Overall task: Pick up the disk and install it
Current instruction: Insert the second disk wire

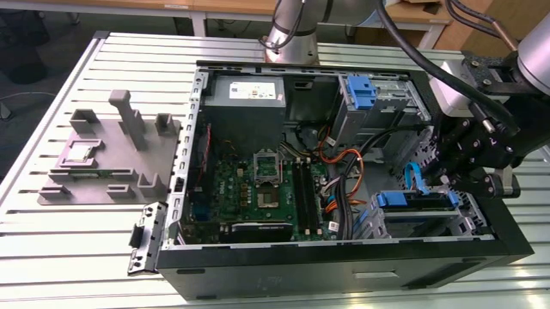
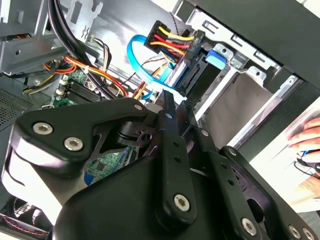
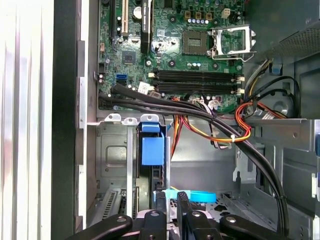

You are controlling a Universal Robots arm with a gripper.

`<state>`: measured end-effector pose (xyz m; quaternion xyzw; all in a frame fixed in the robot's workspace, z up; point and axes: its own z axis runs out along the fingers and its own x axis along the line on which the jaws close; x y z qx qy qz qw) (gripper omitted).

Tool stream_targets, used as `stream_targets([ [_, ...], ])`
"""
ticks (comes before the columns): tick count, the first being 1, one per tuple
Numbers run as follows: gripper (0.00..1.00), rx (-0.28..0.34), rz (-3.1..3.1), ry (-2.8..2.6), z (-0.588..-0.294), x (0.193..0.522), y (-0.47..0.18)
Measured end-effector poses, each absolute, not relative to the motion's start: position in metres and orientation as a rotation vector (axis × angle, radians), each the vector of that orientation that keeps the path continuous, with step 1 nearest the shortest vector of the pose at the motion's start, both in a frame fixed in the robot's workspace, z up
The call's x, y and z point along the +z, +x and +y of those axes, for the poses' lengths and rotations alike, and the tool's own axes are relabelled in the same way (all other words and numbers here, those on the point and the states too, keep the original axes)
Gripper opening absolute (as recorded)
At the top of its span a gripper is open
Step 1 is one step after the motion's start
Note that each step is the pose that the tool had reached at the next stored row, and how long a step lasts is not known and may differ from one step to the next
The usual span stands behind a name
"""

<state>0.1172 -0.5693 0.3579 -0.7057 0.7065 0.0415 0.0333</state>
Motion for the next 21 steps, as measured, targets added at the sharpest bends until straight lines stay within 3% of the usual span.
stream_targets([
  [21,0.24,0.164,2.191,-2.185,-0.562,0.356,0.154],
])
